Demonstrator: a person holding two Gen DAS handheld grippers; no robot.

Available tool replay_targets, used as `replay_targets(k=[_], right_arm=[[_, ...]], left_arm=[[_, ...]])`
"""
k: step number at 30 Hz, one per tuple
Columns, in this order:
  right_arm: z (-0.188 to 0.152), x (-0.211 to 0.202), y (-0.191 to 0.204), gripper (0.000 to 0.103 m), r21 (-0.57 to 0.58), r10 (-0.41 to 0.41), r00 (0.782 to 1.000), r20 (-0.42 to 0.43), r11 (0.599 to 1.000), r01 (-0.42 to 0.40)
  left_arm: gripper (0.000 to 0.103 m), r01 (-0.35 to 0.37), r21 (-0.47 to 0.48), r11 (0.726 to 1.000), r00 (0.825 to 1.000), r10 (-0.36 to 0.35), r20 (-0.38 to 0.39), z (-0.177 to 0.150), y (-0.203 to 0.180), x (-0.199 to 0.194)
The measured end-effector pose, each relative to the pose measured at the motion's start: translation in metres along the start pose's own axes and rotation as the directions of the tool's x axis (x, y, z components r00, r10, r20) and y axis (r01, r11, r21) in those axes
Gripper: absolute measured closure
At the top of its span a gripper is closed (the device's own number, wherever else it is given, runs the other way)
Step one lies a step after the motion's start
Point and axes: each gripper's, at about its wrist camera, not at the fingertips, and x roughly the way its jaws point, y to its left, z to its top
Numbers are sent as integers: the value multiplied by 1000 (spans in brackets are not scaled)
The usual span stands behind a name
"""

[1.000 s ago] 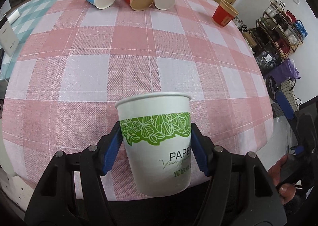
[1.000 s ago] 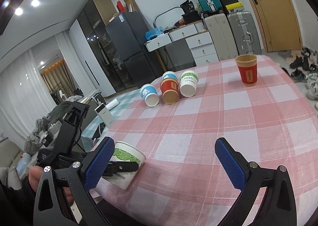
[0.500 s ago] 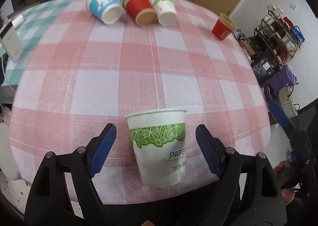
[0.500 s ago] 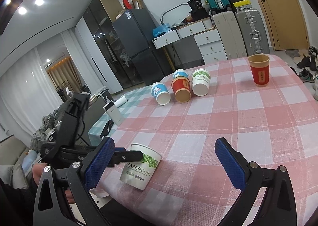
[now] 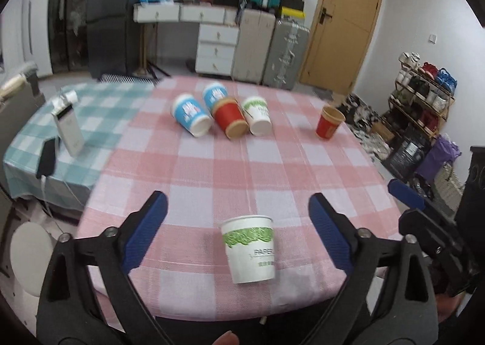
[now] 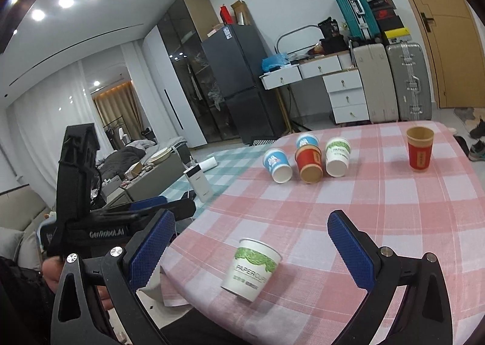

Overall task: Flip cup upright
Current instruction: 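Lower the cup upright onto the tablecloth and open the left tool, then move the right tool to the upright white cup and grasp its body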

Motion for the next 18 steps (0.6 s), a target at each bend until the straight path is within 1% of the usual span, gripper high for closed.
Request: replay_targets(k=[1,2,5,6,8,10,13,18], right_arm=[[2,-2,5,0,-7,6,1000,11,1000,-6],[3,-4,9,0,-14,12,1000,22,1000,-12],[3,-13,24,0,-37,50,996,72,998,-48],[2,-15,30,0,-49,61,995,84,997,-57],[0,-16,38,0,-76,41,994,97,997,-33],[-3,-15,43,0,-93,5,995,99,996,5],[-7,-16,44,0,-72,4,996,95,997,3],[-13,-16,46,0,-58,-18,996,88,998,23]], left_arm=[[0,-27,-3,1000,999,28,35,-2,1,-8],[0,-47,-7,999,997,48,61,-5,3,-15],[0,-86,-17,996,994,87,73,-12,7,-28],[0,-95,-23,995,991,96,88,-17,8,-33],[0,-112,-13,994,987,112,118,-24,9,-42],[0,-110,-4,994,987,110,117,-29,9,-46],[0,-113,0,994,989,113,94,-35,12,-47],[0,-132,-8,991,988,132,84,-42,16,-49]])
